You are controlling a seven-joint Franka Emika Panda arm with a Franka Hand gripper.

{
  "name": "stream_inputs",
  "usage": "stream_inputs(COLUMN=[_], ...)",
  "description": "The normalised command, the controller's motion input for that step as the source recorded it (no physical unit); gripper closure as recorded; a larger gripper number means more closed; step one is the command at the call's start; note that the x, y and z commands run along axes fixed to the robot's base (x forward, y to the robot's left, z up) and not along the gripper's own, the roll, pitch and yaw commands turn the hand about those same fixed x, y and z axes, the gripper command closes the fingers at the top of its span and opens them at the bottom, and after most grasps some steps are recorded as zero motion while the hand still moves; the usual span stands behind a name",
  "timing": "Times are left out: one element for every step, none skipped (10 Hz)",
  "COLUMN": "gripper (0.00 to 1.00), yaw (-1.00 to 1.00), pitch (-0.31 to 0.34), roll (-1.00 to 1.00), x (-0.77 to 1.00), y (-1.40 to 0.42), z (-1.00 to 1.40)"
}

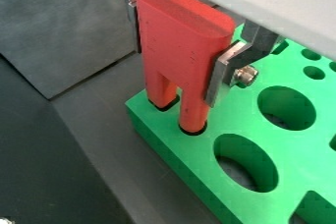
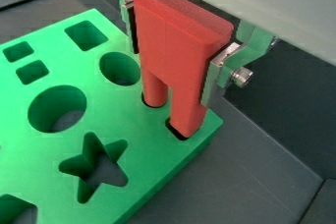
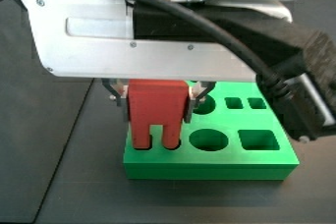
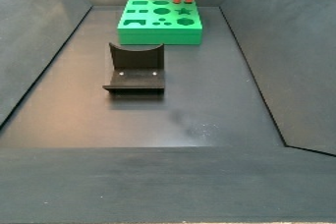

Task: Pick up the square-circle object. Move up. Place the square-circle object on the fixture. Regrasp the square-circle object. Rotate the square-circle object. Move to above the board. Insert the square-circle object.
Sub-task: Insert the square-circle object.

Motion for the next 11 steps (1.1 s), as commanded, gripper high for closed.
stream_inputs(gripper=[1.00,1.00,1.00,1.00,1.00,1.00,1.00,1.00,1.00,1.00,1.00], yaw=[0.19,0.18,0.00,-0.02,-0.19,-0.27,-0.25,-0.19,-0.12,-0.07,-0.02], pitch=[0.004,0.000,0.000,0.000,0.020,0.011,0.000,0.000,0.000,-0.016,-0.066], roll=[0.10,0.08,0.03,0.04,0.02,0.00,0.00,0.00,0.00,0.00,0.02], x=[0.00,0.00,0.15,0.22,0.27,0.22,0.15,0.05,0.00,0.00,-0.07], y=[0.00,0.00,0.00,0.00,0.00,0.00,0.00,0.00,0.00,0.00,0.00], z=[-0.23,-0.29,-0.28,-0.26,-0.25,-0.22,-0.26,-0.29,-0.31,-0.32,-0.35])
